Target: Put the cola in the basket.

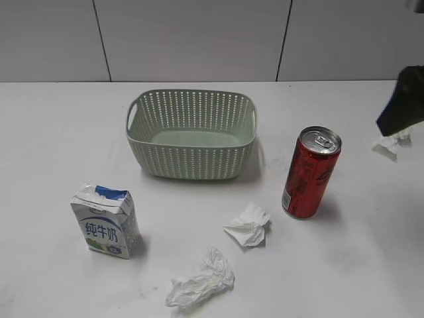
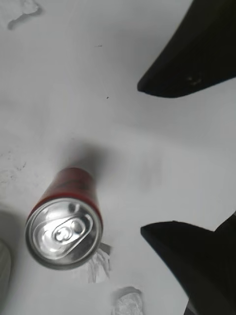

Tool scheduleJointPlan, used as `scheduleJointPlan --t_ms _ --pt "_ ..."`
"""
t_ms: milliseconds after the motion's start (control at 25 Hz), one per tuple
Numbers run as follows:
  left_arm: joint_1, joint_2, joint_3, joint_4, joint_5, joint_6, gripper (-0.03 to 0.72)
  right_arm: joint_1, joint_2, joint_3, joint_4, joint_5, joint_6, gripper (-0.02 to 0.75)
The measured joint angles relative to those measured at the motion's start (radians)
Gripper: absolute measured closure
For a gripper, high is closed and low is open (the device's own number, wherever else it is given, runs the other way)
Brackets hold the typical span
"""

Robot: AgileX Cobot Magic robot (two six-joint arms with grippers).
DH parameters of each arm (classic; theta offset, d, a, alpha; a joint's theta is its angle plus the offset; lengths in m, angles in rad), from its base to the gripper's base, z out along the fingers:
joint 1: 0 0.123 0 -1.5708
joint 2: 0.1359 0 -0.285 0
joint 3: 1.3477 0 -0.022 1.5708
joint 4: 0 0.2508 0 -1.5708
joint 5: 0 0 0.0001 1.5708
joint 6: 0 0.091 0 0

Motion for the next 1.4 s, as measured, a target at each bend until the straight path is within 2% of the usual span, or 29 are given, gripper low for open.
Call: scheduleJointPlan --t_ms 200,400,560,1000,1160,1280,1400 --pt "0.000 0.000 0.000 0.000 0.000 0.000 0.460 0.174 0.125 -0.123 -0.107 0.000 0.128 0.147" --pt "0.000 0.000 0.000 0.000 0.000 0.000 0.460 0.263 0.239 -0.204 -0.126 -0.001 0.222 0.136" --pt "0.000 0.000 0.000 0.000 0.000 0.000 0.460 0.275 0.308 -0.215 -0.126 -0.012 0.268 0.112" --pt "0.000 0.000 0.000 0.000 0.000 0.000 0.460 0.275 0.453 -0.216 -0.125 -0.014 0.323 0.108" --pt "0.000 0.000 0.000 0.000 0.000 0.000 0.460 0.275 0.477 -0.216 -0.125 -0.010 0.357 0.147" --pt "0.000 0.000 0.000 0.000 0.000 0.000 0.460 0.275 0.484 -0.216 -0.131 -0.003 0.364 0.217" --pt "0.000 0.000 0.000 0.000 0.000 0.000 0.460 0.275 0.490 -0.233 -0.130 0.016 0.366 0.217"
